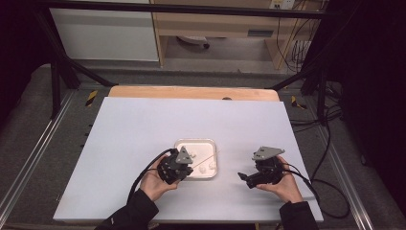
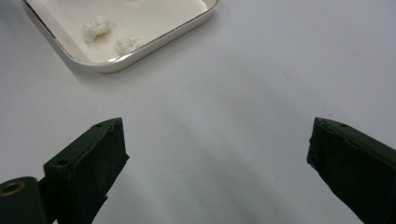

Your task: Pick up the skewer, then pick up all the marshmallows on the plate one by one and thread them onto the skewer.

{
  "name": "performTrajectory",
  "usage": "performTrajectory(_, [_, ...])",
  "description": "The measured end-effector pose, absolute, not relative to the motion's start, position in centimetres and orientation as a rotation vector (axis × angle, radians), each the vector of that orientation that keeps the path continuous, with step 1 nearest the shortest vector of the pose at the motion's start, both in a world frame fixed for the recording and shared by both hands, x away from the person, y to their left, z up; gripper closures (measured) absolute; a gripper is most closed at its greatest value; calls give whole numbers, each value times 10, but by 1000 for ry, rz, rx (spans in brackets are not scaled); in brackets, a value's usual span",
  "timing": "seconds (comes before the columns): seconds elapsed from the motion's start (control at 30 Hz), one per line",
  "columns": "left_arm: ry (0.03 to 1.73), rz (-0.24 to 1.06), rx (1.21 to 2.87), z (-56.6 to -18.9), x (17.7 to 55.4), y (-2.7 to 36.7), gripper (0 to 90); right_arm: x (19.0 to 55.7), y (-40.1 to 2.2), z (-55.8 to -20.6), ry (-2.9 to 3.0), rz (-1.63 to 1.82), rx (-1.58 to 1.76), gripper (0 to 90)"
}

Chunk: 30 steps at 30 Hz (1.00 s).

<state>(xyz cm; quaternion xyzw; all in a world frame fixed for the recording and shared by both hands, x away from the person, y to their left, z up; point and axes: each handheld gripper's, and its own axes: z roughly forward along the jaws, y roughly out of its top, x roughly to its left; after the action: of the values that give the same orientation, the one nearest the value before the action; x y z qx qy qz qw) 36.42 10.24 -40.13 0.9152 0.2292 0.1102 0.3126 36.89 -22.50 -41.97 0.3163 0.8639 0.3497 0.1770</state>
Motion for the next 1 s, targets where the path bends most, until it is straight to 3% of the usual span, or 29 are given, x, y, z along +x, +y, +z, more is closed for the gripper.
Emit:
performTrajectory(0.53, [760,314,2244,-409,350,170,887,370,-210,-416,2423,1112,1036,7])
performTrajectory(1.0, [803,339,2163,-412,343,195,887,385,-173,-408,2418,1155,1030,7])
